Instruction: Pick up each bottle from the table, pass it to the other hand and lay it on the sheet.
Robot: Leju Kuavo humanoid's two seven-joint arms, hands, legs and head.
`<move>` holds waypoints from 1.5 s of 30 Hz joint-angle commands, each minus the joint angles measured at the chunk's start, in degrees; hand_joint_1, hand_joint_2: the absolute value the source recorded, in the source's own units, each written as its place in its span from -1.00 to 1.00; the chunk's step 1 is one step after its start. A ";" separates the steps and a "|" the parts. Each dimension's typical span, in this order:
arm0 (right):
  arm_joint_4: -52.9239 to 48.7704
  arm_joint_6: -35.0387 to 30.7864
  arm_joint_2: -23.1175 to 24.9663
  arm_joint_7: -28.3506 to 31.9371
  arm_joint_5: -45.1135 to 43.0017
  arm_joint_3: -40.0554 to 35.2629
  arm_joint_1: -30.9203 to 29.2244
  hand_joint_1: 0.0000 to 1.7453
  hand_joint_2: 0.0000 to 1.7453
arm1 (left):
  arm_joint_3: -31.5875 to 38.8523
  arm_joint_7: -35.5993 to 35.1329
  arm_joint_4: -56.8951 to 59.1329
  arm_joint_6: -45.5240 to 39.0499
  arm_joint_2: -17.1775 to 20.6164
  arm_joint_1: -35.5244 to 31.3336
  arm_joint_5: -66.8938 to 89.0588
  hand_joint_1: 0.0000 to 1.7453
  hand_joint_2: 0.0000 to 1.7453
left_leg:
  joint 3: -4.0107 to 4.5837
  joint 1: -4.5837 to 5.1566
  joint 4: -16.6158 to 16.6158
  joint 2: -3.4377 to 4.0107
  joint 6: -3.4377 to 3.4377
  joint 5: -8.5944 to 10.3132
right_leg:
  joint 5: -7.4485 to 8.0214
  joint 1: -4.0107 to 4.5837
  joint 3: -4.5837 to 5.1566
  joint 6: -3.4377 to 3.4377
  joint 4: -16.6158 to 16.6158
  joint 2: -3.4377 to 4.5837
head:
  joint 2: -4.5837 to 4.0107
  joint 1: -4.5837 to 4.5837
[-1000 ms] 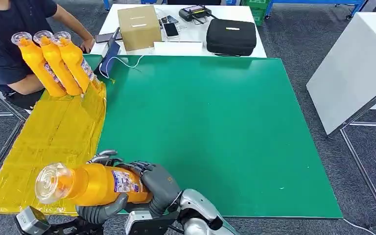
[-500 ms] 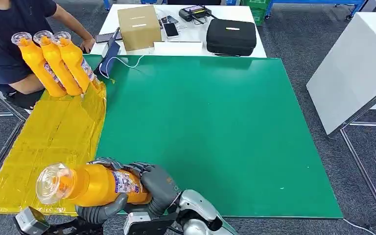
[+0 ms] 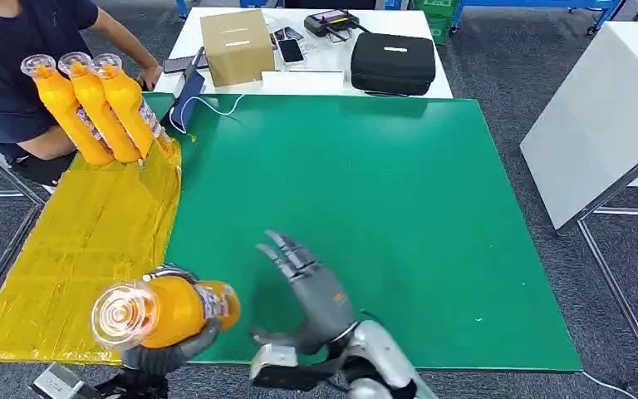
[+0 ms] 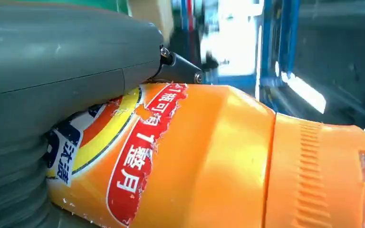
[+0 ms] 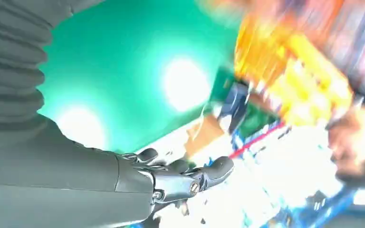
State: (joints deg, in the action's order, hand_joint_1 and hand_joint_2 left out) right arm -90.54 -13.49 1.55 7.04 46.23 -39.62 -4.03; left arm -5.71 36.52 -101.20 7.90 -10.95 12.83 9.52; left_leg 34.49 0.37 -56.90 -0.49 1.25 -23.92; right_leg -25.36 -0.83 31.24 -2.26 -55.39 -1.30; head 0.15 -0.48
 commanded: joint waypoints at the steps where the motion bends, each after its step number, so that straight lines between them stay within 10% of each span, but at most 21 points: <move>1: -10.87 0.71 -7.15 2.08 -3.11 10.14 1.88 -1.00 -1.00 | 13.20 0.21 7.07 -21.90 -2.13 -4.15 23.25 1.00 1.00 | -0.16 -0.07 -0.03 -0.06 -0.11 -0.06 | -0.07 0.07 -0.22 0.10 0.03 0.01 | 0.00 0.00; 9: -10.73 1.31 -8.28 4.16 -6.81 11.09 -0.41 -1.00 -1.00 | 14.16 -13.58 23.60 -44.17 1.36 -11.83 54.82 1.00 1.00 | -0.17 0.00 0.09 -0.03 -0.06 0.04 | 0.01 0.00 -0.15 0.04 0.08 0.00 | 0.00 0.02; 22: -8.32 1.92 -8.03 4.25 -7.20 9.28 -3.70 -1.00 -1.00 | 10.49 -31.82 38.05 -45.73 6.02 -18.05 80.48 1.00 1.00 | -0.15 0.00 0.05 0.04 -0.06 0.01 | 0.02 0.00 -0.16 0.04 0.04 0.08 | 0.00 0.02; 30: -6.85 2.54 -7.37 4.02 -7.38 8.61 -5.27 -1.00 -1.00 | 7.13 -22.34 46.18 -33.53 8.43 -20.84 66.33 1.00 1.00 | -0.21 -0.06 0.04 0.06 -0.10 0.00 | 0.02 0.06 -0.24 0.07 0.07 0.11 | 0.00 0.02; 31: -6.65 2.60 -7.35 4.04 -7.40 8.60 -5.41 -1.00 -1.00 | 6.96 -21.55 45.84 -33.11 8.75 -20.48 65.22 -1.00 1.00 | -0.27 -0.10 0.00 0.10 -0.15 -0.04 | 0.00 0.10 -0.31 0.11 0.06 0.18 | 0.00 0.02; 45: -6.39 2.95 -7.25 4.15 -7.66 8.73 -5.65 -1.00 -1.00 | 6.93 -17.78 42.19 -30.26 9.12 -18.45 59.62 -1.00 1.00 | -0.38 -0.05 0.03 0.12 -0.12 -0.04 | 0.01 0.05 -0.44 0.08 0.05 0.21 | 0.00 0.02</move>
State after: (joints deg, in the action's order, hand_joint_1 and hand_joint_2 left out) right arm -100.24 -10.93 -5.29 11.34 38.75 -29.92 -7.18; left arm 2.84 18.38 -62.20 -24.79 -3.13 -6.23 70.75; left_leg 34.29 0.37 -56.90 -0.58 1.24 -23.88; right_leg -25.34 -0.83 30.95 -2.27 -55.41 -1.36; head 0.15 -0.46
